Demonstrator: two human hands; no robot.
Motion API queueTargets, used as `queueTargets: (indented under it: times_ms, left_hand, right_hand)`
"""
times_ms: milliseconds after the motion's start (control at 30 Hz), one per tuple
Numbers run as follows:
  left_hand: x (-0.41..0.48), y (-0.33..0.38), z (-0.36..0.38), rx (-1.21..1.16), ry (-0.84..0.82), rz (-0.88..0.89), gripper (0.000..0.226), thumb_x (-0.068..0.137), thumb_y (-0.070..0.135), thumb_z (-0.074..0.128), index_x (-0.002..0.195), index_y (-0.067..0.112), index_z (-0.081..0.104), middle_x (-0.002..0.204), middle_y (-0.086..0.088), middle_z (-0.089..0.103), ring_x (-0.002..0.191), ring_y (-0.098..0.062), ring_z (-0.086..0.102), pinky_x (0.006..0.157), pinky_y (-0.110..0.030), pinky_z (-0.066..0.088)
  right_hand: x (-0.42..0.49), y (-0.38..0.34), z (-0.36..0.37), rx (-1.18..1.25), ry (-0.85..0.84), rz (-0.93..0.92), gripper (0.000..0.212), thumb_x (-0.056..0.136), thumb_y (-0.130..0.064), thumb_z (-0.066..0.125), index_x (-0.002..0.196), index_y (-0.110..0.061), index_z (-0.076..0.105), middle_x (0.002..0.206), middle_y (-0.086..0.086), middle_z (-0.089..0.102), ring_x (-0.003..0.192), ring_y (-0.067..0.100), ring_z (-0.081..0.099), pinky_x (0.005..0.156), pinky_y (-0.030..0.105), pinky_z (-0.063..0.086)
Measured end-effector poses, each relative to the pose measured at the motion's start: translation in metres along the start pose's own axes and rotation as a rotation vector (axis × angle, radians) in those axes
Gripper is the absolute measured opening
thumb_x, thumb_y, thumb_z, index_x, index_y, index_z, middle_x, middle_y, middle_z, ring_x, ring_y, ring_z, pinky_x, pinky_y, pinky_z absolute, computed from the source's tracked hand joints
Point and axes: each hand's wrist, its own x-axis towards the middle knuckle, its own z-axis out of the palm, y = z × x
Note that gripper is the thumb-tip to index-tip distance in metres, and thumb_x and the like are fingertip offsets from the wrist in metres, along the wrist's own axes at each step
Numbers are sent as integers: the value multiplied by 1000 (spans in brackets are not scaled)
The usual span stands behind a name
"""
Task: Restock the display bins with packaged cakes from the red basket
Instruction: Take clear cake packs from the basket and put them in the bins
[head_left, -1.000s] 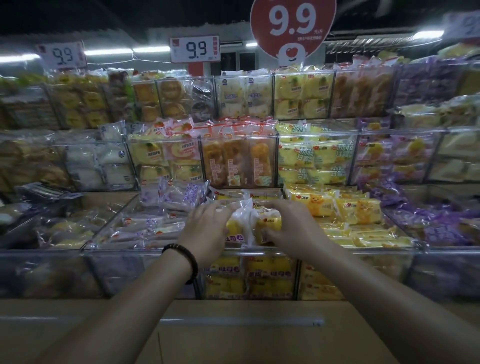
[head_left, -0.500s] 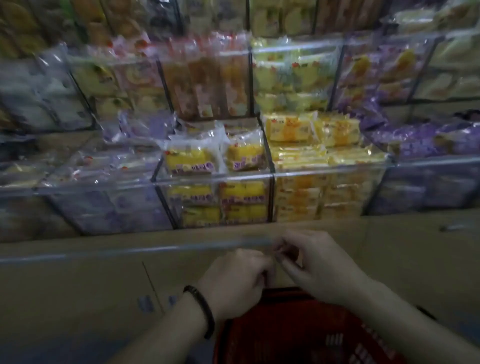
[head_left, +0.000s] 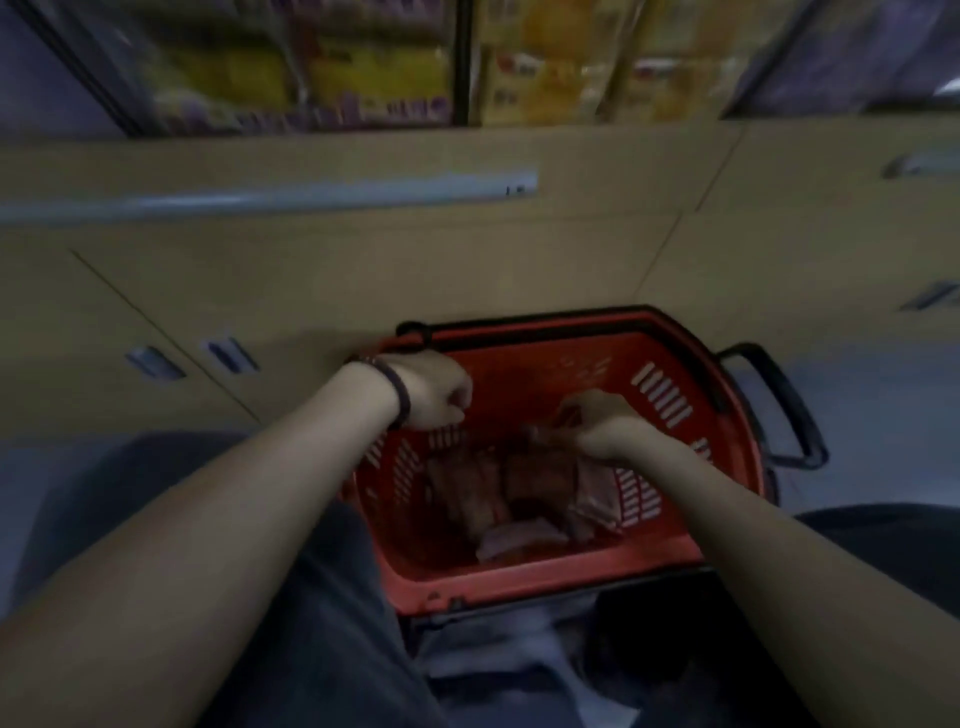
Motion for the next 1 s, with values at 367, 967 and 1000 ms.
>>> queueTargets:
  times_ms: [367,967,1000]
  left_hand:
    - [20,2,-5,5,-185,-41,48,106,53,46,143,25,58,145,1,57,130,-22,56,97,-29,45]
    - [38,20,-14,87,-153,12,51,106,55,45,140,22,61,144,-5,57,131,-28,55,102,-34,45]
    - [39,21,-14,84,-145,20,50,106,55,45,139,22,61,144,-5,57,131,-28,55,102,-34,45]
  right_hand:
    - [61,80,92,-165,-70,112,59,104,-45,41,147,-8,57,151,19,57,135,35,58,112,34,39]
    - [121,101,190,-272,31,278,89,69,-81,41,145,-36,50,153,6,52,140,35,49,116,56,38]
    - [120,103,194,-266,45,302,87,75,-79,40,150,-35,44,156,7,49,141,35,47,117,54,36]
